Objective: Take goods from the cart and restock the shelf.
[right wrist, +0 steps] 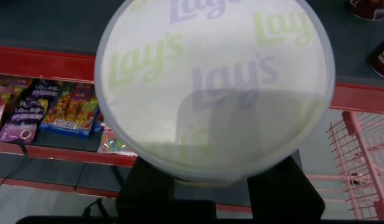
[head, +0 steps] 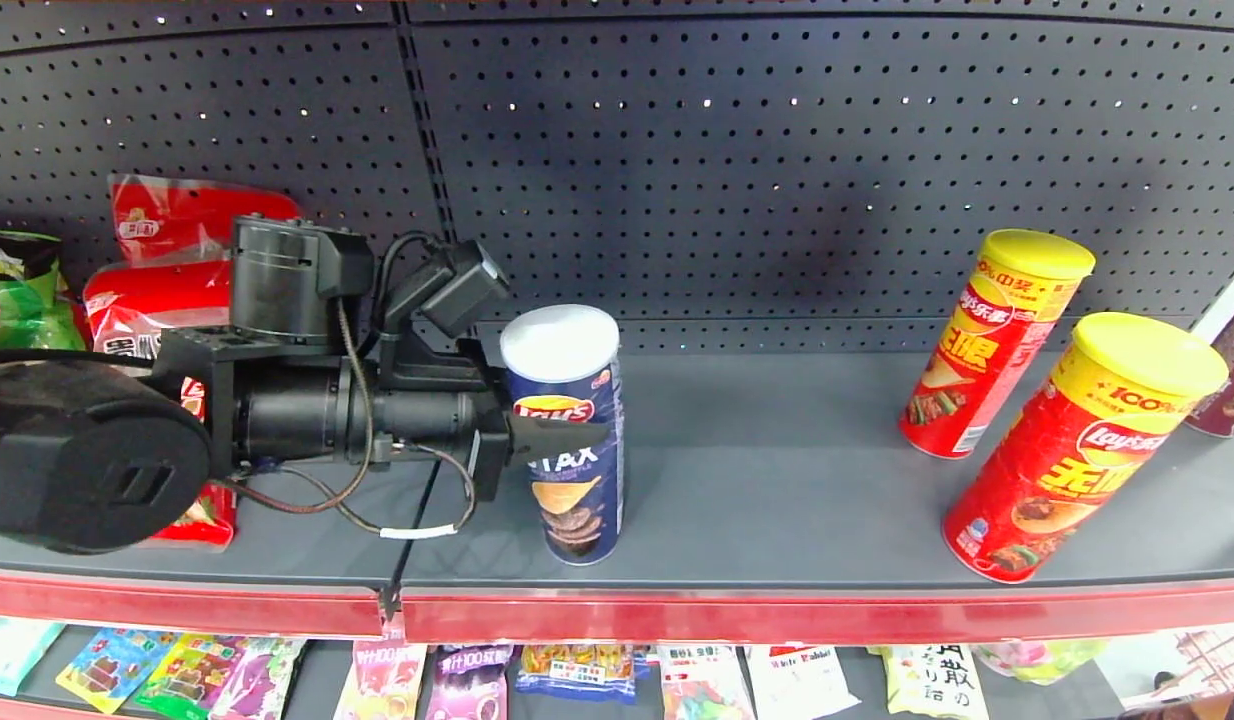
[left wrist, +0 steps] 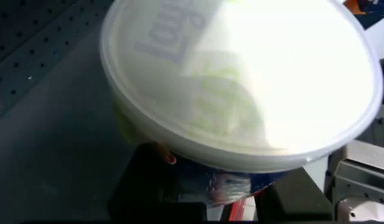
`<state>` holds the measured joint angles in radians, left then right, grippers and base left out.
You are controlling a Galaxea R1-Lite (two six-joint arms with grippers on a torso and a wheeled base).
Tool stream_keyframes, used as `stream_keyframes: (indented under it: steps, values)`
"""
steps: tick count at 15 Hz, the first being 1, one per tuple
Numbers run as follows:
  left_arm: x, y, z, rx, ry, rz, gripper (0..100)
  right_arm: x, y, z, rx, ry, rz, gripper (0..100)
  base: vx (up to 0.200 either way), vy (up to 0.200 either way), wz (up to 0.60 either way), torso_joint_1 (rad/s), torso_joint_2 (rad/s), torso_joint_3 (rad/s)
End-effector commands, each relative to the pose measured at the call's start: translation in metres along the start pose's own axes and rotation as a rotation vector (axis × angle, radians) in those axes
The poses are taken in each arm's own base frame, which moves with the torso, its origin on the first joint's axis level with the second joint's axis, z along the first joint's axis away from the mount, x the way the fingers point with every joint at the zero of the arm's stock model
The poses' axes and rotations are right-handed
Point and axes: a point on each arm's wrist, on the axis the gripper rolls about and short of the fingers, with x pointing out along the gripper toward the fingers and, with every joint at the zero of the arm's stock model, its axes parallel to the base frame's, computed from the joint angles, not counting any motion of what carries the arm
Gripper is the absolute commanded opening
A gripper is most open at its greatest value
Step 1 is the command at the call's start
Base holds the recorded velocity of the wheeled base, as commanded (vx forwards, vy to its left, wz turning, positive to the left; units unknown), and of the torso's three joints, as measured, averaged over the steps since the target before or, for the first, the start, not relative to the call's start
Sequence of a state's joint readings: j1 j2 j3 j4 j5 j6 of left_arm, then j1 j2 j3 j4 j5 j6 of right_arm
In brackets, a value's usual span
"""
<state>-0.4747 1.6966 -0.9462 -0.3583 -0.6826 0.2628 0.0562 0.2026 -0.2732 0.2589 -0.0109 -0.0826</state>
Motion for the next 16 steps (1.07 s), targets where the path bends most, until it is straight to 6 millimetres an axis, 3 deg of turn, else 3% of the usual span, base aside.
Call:
stream_keyframes:
  steps: [1, 16]
  values:
    - [-0.006, -0.005, 0.001, 0.004, -0.002, 0.012, 0, 0.0, 0.0, 0.0, 0.0, 0.0, 0.001, 0, 0.0, 0.0, 0.0, 0.0, 0.0, 0.0]
    - [-0.01, -0.019, -0.005, -0.056, 0.025, 0.028, 0, 0.001, 0.0, -0.001, 0.0, 0.005, 0.001, 0, 0.0, 0.0, 0.0, 0.0, 0.0, 0.0]
